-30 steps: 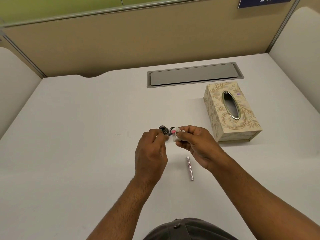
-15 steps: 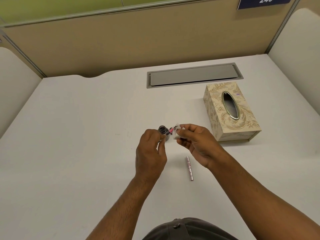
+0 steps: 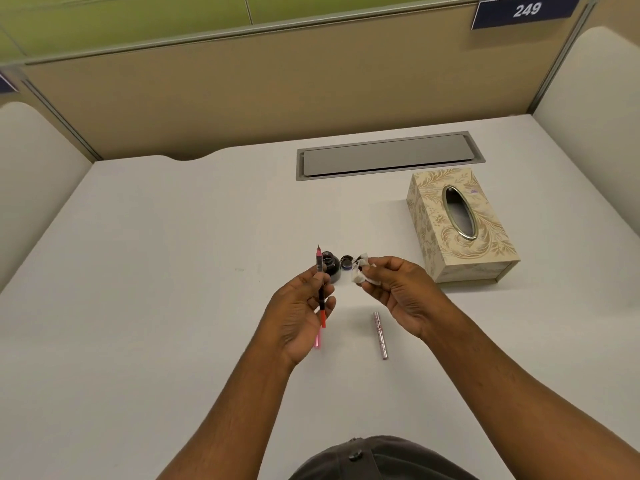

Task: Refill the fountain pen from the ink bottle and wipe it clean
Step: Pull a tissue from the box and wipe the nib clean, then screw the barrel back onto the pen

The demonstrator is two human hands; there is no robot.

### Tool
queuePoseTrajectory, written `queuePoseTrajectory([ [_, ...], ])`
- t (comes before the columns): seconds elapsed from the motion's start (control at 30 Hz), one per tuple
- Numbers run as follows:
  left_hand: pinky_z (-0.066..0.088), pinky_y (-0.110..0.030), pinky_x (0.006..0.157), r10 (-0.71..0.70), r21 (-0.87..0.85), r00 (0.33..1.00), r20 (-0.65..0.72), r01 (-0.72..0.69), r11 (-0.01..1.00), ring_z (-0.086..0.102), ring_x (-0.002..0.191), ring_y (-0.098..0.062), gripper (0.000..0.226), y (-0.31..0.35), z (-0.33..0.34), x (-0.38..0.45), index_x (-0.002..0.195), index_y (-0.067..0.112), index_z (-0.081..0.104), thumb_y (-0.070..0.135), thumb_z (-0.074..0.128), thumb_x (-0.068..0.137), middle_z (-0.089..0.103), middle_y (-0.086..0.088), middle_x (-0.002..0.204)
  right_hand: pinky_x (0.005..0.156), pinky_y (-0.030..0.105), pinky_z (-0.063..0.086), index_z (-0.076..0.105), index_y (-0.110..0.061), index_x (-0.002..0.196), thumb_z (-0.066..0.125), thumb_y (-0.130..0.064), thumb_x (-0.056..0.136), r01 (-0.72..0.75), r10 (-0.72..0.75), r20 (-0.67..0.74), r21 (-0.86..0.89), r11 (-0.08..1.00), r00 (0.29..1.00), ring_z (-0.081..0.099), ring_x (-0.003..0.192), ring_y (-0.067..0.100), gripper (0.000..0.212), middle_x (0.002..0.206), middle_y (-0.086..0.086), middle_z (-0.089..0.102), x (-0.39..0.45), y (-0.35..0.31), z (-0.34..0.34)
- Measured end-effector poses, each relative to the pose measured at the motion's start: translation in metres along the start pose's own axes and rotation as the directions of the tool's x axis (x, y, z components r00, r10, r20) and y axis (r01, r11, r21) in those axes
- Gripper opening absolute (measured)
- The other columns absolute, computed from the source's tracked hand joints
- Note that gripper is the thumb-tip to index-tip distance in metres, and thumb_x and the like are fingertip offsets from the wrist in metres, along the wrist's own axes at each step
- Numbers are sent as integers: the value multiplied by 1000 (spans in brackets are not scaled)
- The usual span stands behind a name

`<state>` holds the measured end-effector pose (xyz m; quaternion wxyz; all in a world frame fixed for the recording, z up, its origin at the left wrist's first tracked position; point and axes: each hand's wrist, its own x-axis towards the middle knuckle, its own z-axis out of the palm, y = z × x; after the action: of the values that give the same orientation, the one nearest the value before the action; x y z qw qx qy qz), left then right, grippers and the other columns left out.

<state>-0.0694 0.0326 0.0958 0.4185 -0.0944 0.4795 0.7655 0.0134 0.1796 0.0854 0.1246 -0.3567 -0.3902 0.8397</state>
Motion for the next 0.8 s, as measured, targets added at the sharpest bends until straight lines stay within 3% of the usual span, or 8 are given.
queuePoseTrajectory([
  [0.17, 48, -37, 85, -132, -79, 991, 37, 135, 988, 59, 90, -21, 11, -3, -3, -8, 95, 7, 69, 11, 59, 90, 69, -7, 91, 68, 23, 58, 69, -2, 85, 63, 8, 85, 43, -42, 14, -63, 997, 999, 68, 90, 25, 11, 89, 10, 73, -10, 12, 6],
  [0.3, 47, -43, 92, -179, -88, 979, 95, 187, 978, 59, 108, -25, 12, -6, -9, -11, 91, 10, 72, 14, 61, 88, 68, -10, 109, 61, 19, 48, 71, -6, 87, 69, -1, 81, 141, -140, 28, -345, 928, 990, 61, 72, 11, 8, 82, 7, 71, -19, 21, 14],
  [0.37, 46, -46, 96, -173, -105, 977, 127, 187, 977, 61, 103, -25, 13, -8, -11, -11, 97, 10, 70, 13, 60, 89, 68, -12, 108, 56, 18, 44, 70, -6, 87, 72, -3, 80, 179, -179, 41, -429, 885, 983, 58, 63, 8, 8, 73, 3, 69, -22, 29, 18],
  [0.47, 43, -50, 103, -148, -118, 978, 146, 166, 979, 64, 94, -26, 14, -11, -10, -13, 98, 6, 69, 10, 58, 91, 70, -12, 96, 61, 23, 48, 64, -13, 84, 75, -13, 79, 194, -216, 19, -523, 830, 976, 61, 64, 9, 12, 72, 0, 68, -24, 41, 22],
  [0.57, 42, -48, 104, -121, -77, 984, 128, 132, 988, 60, 112, -30, 15, -15, -11, -14, 98, 5, 71, 8, 58, 91, 70, -16, 111, 61, 22, 49, 63, -16, 78, 75, -23, 81, 208, -279, -4, -656, 725, 960, 63, 62, 3, 14, 71, -7, 68, -25, 48, 24],
  [0.63, 42, -47, 105, -104, -50, 987, 121, 111, 993, 56, 121, -31, 19, -16, -12, -16, 90, 7, 76, 7, 57, 91, 66, -16, 122, 64, 25, 53, 66, -16, 76, 74, -25, 81, 221, -306, 3, -697, 682, 952, 66, 67, 9, 14, 71, -4, 69, -26, 51, 23],
  [0.7, 41, -45, 106, -85, -21, 989, 118, 88, 996, 54, 123, -32, 23, -18, -13, -17, 86, 9, 78, 7, 56, 92, 66, -15, 121, 69, 30, 56, 68, -16, 78, 74, -25, 81, 231, -306, 18, -700, 676, 952, 69, 73, 14, 12, 74, -2, 72, -27, 52, 22],
  [0.8, 45, -41, 102, -50, 10, 993, 105, 49, 999, 51, 127, -35, 19, -22, -14, -15, 101, 3, 72, 7, 56, 92, 66, -16, 116, 75, 32, 59, 69, -17, 82, 73, -23, 82, 238, -298, 41, -711, 662, 954, 72, 76, 15, 7, 77, -2, 74, -29, 55, 19],
])
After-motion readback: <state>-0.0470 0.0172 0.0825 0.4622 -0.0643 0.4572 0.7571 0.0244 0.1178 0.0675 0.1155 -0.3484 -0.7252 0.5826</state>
